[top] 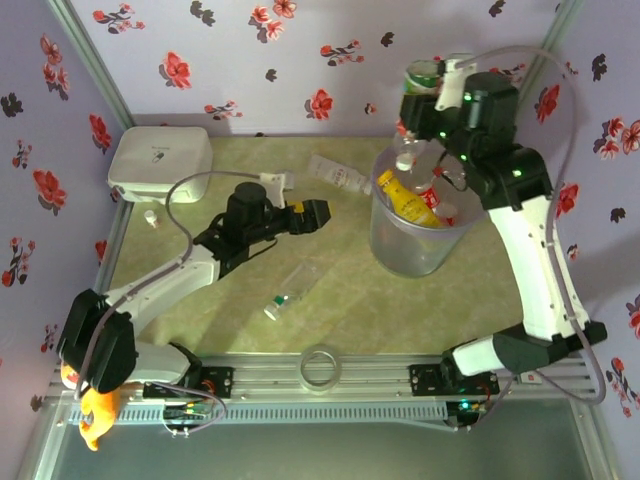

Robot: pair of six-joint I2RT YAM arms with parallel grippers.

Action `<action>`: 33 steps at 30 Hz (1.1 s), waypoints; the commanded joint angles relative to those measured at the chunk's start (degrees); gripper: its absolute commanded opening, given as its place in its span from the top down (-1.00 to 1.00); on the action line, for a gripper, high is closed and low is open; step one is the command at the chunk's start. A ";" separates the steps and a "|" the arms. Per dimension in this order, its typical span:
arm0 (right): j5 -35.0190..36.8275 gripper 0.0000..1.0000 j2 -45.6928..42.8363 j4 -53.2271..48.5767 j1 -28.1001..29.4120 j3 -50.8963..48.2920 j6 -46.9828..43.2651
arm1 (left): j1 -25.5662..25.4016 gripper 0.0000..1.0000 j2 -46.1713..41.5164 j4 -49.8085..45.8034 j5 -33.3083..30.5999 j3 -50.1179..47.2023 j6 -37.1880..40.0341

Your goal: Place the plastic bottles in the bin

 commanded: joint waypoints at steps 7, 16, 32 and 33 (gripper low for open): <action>-7.07 0.17 2.02 0.80 -8.55 -5.50 -23.03 | -5.52 -0.90 10.70 -0.11 3.98 14.16 0.76; -16.34 0.04 4.99 1.38 -12.13 -10.52 -35.32 | -6.35 -0.85 19.86 -0.58 5.22 20.58 0.18; -19.22 0.09 8.95 -4.36 -13.08 -14.83 -45.54 | -6.56 -0.78 23.65 -2.82 5.21 24.13 0.23; -18.82 0.09 9.03 -5.25 -12.96 -14.85 -46.01 | -6.60 -0.78 23.68 -2.83 5.22 24.15 0.13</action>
